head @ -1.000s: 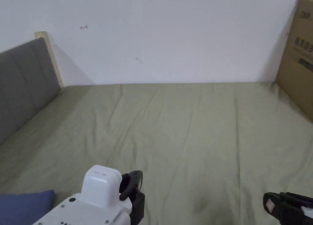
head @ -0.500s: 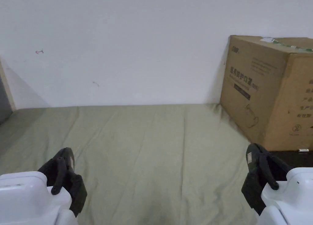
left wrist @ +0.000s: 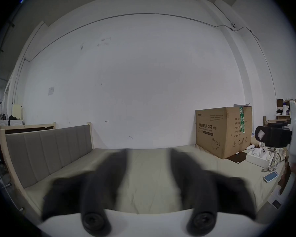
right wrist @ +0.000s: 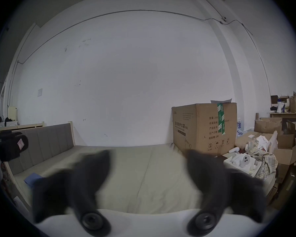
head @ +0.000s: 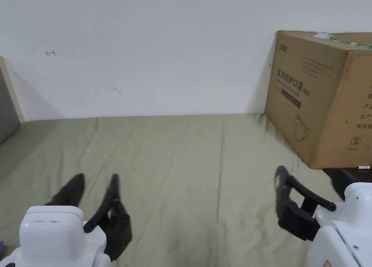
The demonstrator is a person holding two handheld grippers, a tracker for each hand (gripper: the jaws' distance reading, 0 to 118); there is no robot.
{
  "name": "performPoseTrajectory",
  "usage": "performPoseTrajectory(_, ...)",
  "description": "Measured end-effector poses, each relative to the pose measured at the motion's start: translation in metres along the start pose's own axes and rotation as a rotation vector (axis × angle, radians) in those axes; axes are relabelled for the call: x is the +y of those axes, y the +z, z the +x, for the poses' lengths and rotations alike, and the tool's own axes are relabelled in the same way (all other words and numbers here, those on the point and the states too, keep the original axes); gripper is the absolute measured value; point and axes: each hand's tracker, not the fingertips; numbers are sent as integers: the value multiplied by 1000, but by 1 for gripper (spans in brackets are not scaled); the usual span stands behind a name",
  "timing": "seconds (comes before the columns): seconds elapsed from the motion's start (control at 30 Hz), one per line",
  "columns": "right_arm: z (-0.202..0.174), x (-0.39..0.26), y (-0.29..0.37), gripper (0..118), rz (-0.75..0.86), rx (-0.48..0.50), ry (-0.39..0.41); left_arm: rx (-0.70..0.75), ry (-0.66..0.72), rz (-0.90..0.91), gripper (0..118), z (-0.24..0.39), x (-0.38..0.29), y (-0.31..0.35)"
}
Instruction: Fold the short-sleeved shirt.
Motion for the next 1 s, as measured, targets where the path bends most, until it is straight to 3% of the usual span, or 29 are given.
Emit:
performPoseTrajectory(0.03,-1,0,-2,117,-11,-4,0,3,3,-8,96,0,0,-1)
performPoseTrajectory(0.07,-2,-2,1,118,-2,-4,-2,7,5,-24,118,-1,0,-5)
performPoseTrajectory(0.2,-10,-1,0,118,2,-8,38,15,14,2,118,-4,5,1)
performPoseTrajectory(0.57,-13,-2,-4,118,-21,-5,32,-51,48,-54,118,-12,-1,-10)
performPoseTrajectory(1.0,-20,-4,-9,118,-45,7,59,-3,28,-91,118,-11,-8,-19)
